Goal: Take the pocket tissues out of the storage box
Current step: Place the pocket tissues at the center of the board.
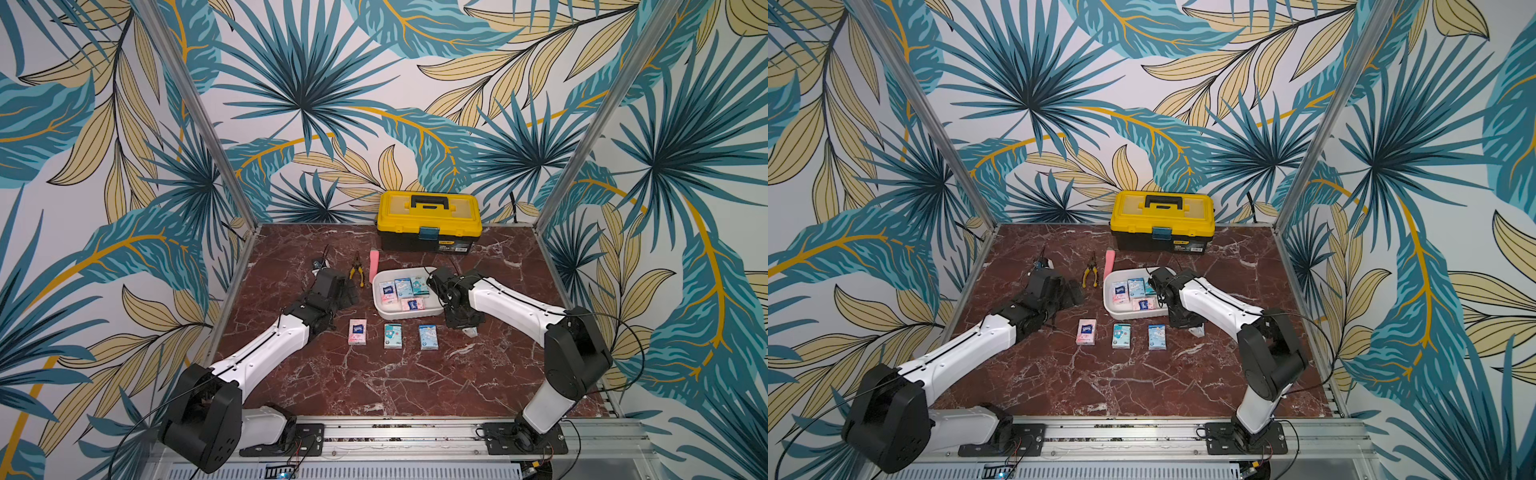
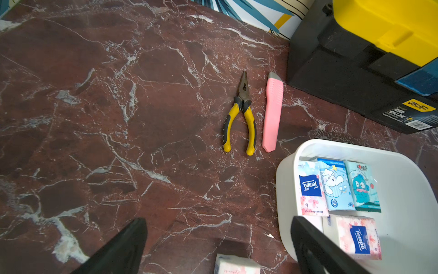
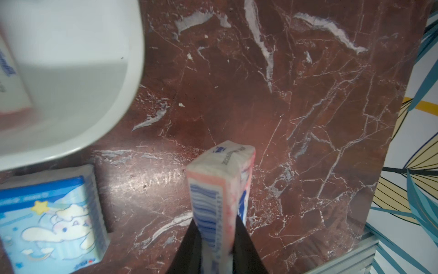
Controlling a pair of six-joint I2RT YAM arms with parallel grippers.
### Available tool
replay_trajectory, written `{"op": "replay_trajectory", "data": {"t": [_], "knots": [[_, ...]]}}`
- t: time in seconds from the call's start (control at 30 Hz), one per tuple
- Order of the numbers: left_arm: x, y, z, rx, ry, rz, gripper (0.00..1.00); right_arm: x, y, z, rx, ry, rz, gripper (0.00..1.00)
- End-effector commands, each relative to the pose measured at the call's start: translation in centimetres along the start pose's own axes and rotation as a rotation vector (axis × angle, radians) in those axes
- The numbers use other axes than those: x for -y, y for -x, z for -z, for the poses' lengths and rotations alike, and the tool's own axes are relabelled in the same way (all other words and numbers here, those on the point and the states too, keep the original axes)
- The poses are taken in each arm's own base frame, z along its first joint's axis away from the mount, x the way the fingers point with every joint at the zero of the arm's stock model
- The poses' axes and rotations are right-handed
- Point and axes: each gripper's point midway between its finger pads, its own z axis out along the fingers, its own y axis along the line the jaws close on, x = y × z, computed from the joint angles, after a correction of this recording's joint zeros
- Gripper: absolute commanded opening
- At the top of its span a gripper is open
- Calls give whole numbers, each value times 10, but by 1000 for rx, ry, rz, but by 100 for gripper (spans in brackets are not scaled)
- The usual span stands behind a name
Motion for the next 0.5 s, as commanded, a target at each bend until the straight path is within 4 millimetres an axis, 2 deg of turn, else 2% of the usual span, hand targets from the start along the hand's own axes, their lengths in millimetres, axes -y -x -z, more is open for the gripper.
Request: {"op": "replay_trajectory", "data": {"t": [0.0,0.23,0.47], "knots": [[8,14,4,18,-20,10,100,-10,-4,-17,-18,8,-10,24],[8,14,4,19,-21,18,100,-19,-12,-33,-59,15,19,24],[2,7,4,-9,3,11,100,-21,-24,-39,-93,19,49,24]]}}
